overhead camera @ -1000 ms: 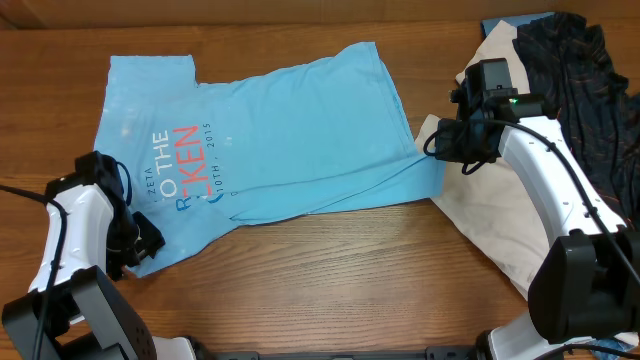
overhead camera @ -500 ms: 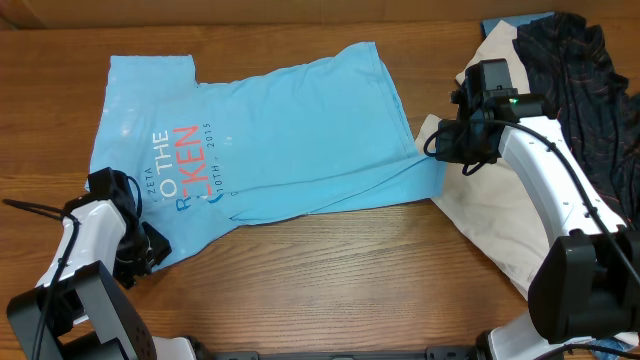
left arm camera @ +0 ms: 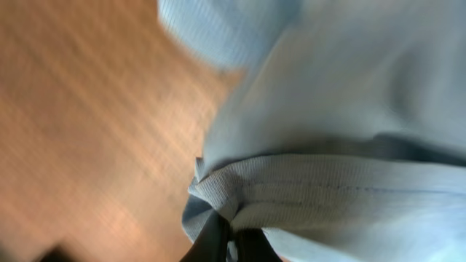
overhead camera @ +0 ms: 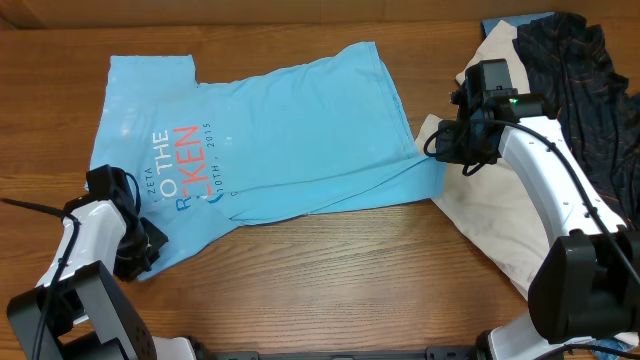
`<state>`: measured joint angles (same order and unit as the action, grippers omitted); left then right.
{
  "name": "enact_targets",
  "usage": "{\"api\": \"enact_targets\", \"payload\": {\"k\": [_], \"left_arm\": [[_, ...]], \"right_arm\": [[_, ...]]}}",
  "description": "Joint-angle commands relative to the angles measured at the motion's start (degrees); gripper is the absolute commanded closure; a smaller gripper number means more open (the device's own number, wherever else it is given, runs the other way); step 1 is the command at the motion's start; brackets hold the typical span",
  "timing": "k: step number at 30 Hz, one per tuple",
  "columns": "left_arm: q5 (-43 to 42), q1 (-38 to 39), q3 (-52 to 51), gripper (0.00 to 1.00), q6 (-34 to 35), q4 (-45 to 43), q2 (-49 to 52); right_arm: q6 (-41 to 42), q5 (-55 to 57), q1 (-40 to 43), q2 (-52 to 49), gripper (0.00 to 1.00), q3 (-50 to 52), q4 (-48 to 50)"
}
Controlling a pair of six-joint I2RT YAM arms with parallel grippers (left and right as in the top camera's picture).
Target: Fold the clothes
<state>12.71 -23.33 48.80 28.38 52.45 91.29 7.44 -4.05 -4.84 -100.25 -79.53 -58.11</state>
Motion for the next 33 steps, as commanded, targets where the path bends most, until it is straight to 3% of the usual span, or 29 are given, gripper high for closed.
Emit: {"api": "enact_targets", "payload": {"k": [1,8,15,25,33], "left_arm": [[0.72,-0.31,3.52,0.96,-0.74,2.82,-1.25],[-2.19,-0.31,15.32,0.96,-3.15,9.05,-7.43],[-0.09,-0.33,23.91,0.96,-3.10,8.59,-11.91],[0.33,-0.26,24.76,0.96,-3.06,-3.45,-11.89],[-2.56,-0.20,24.74,0.96,-3.08,-6.38,-8.07]], "right_arm": [[-0.44,0.57,0.37,0.24,0.96,-0.02,0.44],[-0.42,0.57,0.37,0.24,0.96,-0.02,2.08],[-0.44,0.55,0.37,0.24,0.96,-0.02,6.80],[-0.44,0.55,0.37,0.24,0.96,-0.02,13.03],[-0.44,0.55,0.37,0.00,0.96,-0.02,15.15]]}}
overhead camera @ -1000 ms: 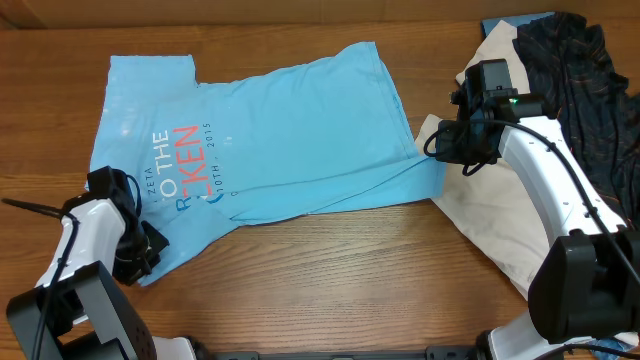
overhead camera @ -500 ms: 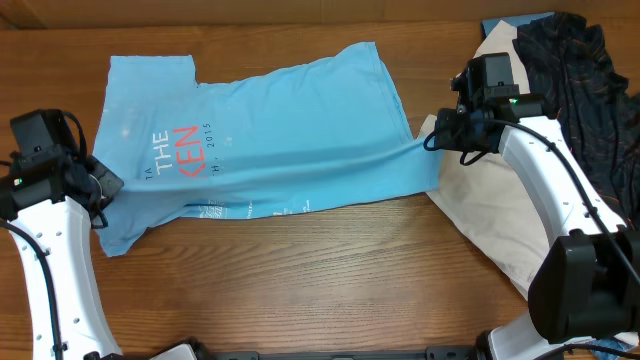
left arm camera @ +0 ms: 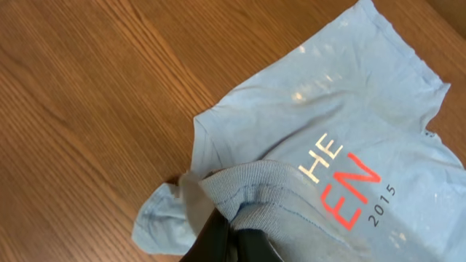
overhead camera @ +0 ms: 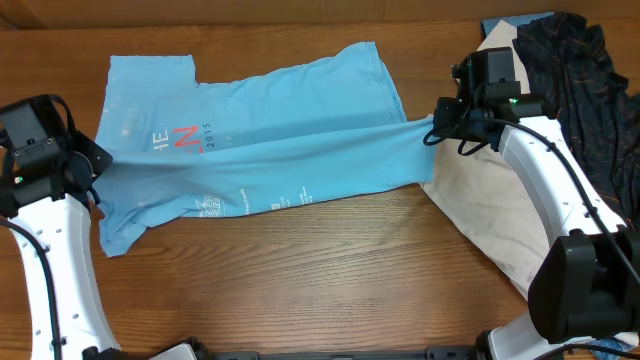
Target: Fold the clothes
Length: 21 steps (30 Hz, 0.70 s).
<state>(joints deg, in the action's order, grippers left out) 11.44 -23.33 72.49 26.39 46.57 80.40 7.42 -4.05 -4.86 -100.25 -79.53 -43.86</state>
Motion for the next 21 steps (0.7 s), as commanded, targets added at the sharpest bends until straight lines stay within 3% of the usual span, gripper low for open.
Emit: {"api": "enact_targets", "payload": {"k": [1,21], "left_arm": [[-1.68,-0.20,1.07,0.96,-1.09,-0.59,3.72],[-2.08,-0.22,1.07,0.96,-1.11,-6.01,16.37]], "right_arm": [[-0.39,0.52,0.39,-0.15,0.96,-0.02,1.03],[-3.28,-4.52,0.20,-5.55,0.96,-0.02,5.84]]}}
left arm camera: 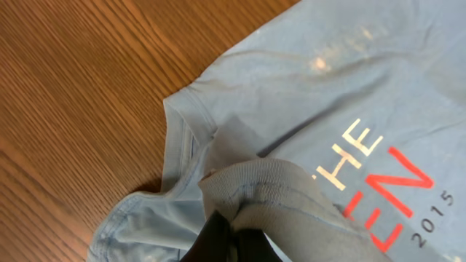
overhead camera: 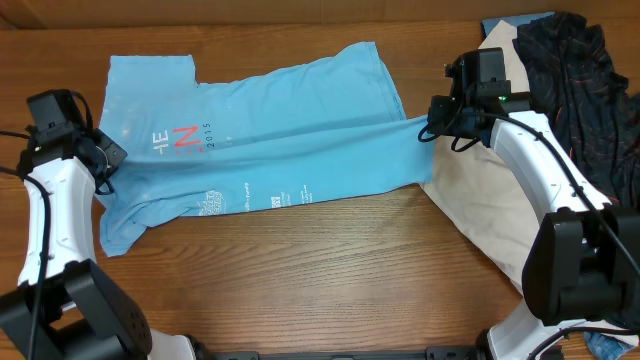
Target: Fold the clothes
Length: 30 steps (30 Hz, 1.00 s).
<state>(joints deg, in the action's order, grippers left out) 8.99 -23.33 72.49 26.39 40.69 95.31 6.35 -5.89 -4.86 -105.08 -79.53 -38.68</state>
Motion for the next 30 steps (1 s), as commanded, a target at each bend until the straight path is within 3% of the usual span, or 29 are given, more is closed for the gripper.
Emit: {"api": "enact_targets", "payload": {"k": [1,5,17,30], "left_arm": [[0.52,-0.22,1.07,0.96,-1.11,-0.09,1.70],[0.59,-0.22,1.07,0.90,-1.11,0.35,2.08],[3.23,-0.22,1.07,0.89,-1.16,1.11,2.08],[10.36,-0.33,1.07,0.95,-1.05,4.63,2.08]], "right_arm": [[-2.69,-2.82,0.02,-0.81,0.96,-0.02,0.87],[-5.01,-2.82,-1.09,-0.94,0.96,-0.02,1.31],[-5.79,-2.80,-2.58,-2.91,0.96,0.02,3.56],[-8.35,-7.76,-2.58,-3.78,0.96,0.02,4.15]]}}
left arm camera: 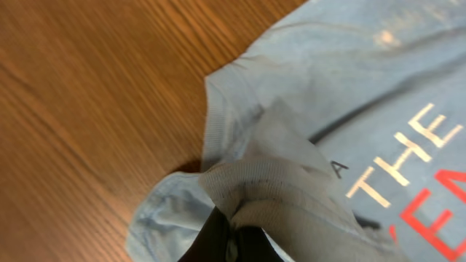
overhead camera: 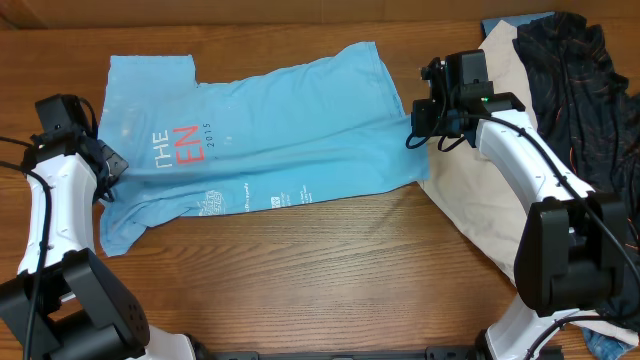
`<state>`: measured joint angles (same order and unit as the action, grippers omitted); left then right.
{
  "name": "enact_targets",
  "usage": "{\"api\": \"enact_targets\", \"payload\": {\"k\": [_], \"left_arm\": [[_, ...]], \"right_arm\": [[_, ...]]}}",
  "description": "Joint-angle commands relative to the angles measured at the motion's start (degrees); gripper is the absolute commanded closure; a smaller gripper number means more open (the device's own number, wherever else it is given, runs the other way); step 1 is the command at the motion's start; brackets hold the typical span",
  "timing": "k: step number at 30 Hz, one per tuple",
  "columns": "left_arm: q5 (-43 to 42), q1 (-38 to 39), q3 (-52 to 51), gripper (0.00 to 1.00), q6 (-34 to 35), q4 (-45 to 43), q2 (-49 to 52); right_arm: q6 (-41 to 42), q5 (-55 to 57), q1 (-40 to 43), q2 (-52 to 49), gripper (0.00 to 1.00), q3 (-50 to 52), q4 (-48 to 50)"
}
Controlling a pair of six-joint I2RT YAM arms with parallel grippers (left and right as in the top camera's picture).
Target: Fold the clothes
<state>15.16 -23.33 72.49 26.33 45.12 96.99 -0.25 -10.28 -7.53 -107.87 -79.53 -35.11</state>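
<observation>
A light blue T-shirt (overhead camera: 290, 110) with a white and red print lies spread on the wooden table (overhead camera: 330, 280). Its near long edge is folded over onto the body, and the back print shows on that flap. At the shirt's left end, my left gripper (overhead camera: 105, 166) is shut on a bunch of ribbed hem. The left wrist view shows the gripper (left arm camera: 234, 246) pinching that hem (left arm camera: 277, 189) just above the shirt's front print (left arm camera: 408, 156). My right gripper (overhead camera: 414, 128) is shut on the shirt's right end, low over the table.
A beige cloth (overhead camera: 480, 220) lies on the table under and beside my right arm. A dark patterned garment (overhead camera: 580, 90) is heaped at the far right, with a blue item (overhead camera: 510, 24) behind it. Bare wood fills the near half.
My right gripper has moved a little left and farther back with the shirt's end. The folded flap now leaves more of the front print uncovered. My left gripper has barely shifted.
At first the shirt lay open, with my left gripper on its near left corner and my right on its near right corner. Then both held that edge farther back, folded over the body and partly covering the print. Now the flap lies flatter, still held at both ends.
</observation>
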Motion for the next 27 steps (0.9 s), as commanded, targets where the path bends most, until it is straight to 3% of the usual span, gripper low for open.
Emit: {"api": "enact_targets", "payload": {"k": [1,11,12,13,14,15,18,21,23,25,26,27], "left_arm": [[4.46,-0.33,1.07,0.95,-0.79,0.33,0.39],[4.70,-0.22,1.07,0.87,1.14,-0.02,0.39],[4.70,-0.22,1.07,0.83,1.14,-0.15,0.39],[4.70,-0.22,1.07,0.77,1.14,-0.22,0.39],[4.68,-0.22,1.07,0.71,1.14,-0.28,0.39],[4.66,-0.22,1.07,0.64,1.05,-0.33,0.39],[4.31,-0.22,1.79,0.64,-0.68,1.01,0.35],[4.22,-0.22,4.35,0.65,-0.61,4.39,0.00],[1.53,-0.22,6.56,0.65,-0.63,7.19,-0.68],[-3.69,-0.20,8.39,0.66,-1.03,9.55,-1.20],[-7.21,-0.20,9.20,0.67,-1.79,10.80,-1.42],[-10.49,-0.17,9.66,0.69,-1.92,11.89,-1.49]], "right_arm": [[-1.79,-3.93,0.07,-1.20,0.96,0.02,0.68],[-3.19,-6.36,0.07,-3.61,0.94,0.02,2.08],[-3.19,-6.36,0.07,-3.61,0.87,0.02,2.32],[-3.15,-6.36,0.07,-3.61,0.69,0.02,2.54],[-3.15,-6.34,0.09,-3.58,0.60,0.00,2.60],[-3.15,-6.23,0.09,-3.58,0.29,-0.04,2.71],[-0.94,-2.97,0.61,-3.21,0.13,-1.46,0.92],[3.17,3.87,1.53,-2.38,0.14,-3.67,-2.71],[5.49,5.70,2.19,-1.84,0.21,-4.70,-5.99],[6.27,5.55,2.64,-1.73,0.40,-4.76,-9.44],[7.21,5.57,2.91,-1.79,0.60,-4.72,-11.85],[9.07,5.77,3.15,-2.12,0.72,-4.44,-13.60]]}}
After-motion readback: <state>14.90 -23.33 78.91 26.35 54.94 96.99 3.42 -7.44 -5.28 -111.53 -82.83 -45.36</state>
